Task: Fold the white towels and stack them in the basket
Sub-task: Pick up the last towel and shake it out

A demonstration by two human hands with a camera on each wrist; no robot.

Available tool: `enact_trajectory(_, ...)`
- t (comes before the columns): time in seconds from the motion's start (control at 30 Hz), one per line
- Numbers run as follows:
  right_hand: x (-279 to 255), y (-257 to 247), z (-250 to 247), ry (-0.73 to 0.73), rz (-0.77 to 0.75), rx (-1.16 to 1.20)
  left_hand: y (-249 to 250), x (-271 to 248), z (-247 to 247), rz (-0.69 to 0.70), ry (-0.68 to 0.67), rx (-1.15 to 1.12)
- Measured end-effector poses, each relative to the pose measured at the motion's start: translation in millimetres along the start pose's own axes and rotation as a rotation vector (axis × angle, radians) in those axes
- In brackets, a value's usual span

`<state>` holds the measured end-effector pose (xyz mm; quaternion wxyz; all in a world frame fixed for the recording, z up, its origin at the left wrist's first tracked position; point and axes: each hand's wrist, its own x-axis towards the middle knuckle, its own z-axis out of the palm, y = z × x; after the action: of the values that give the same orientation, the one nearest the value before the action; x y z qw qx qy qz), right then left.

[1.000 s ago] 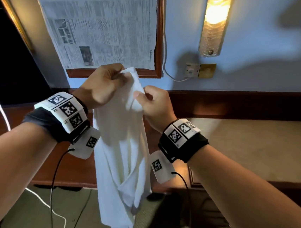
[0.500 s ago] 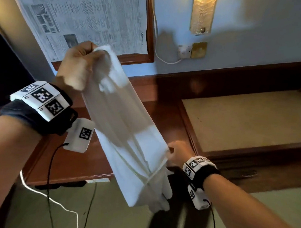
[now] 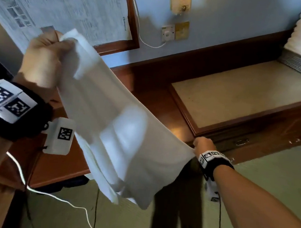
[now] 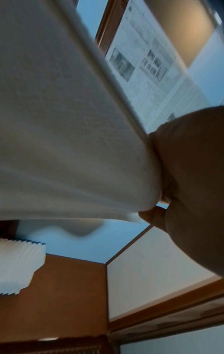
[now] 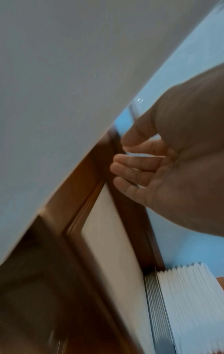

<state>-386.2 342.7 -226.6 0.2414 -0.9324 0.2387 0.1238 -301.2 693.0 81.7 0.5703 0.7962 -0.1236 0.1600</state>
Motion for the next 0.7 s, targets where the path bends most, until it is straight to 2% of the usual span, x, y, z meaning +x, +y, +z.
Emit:
enact_trajectory(0.07, -12.3, -42.5, -12.1, 0.09, -0.149, 0.196, -2.9, -14.1, 19.2, 0.011, -0.071, 0.02)
enact_trajectory(0.17, -40.9, -115.3, -47.2, 0.162, -0.492, 0.486, -10.9, -27.2, 49.4, 0.048, -0.18, 0.108)
enact_trajectory(0.2, -52.6, -137.0, -62.7, 0.13, -0.606, 0.616, -13.1, -30.6, 58.0, 0.04, -0.222, 0.142)
enact_trajectory(0.27, -71.7, -168.4, -95.0, -0.022, -0.789, 0.895, -13.3, -40.3, 73.6, 0.062, -0.311, 0.159)
enact_trajectory(0.33, -78.3, -186.0, -120.8, -0.134, -0.904, 1.027, -13.2, -45.9, 84.9, 0.073, -0.353, 0.141)
enact_trajectory(0.47, -70.3, -194.8, -148.2, 0.05, -0.982, 0.859, -1.9, -42.9, 92.5, 0.097, -0.307, 0.095)
enact_trajectory(0.63, -60.8, -211.9, -182.1, 0.21, -1.091, 0.731, -5.0, -37.5, 93.4, 0.025, -0.091, -0.002)
enact_trajectory(0.7, -62.1, -224.9, -196.8, 0.294, -1.16, 0.651, -15.6, -40.6, 94.9, 0.03, -0.028, 0.045)
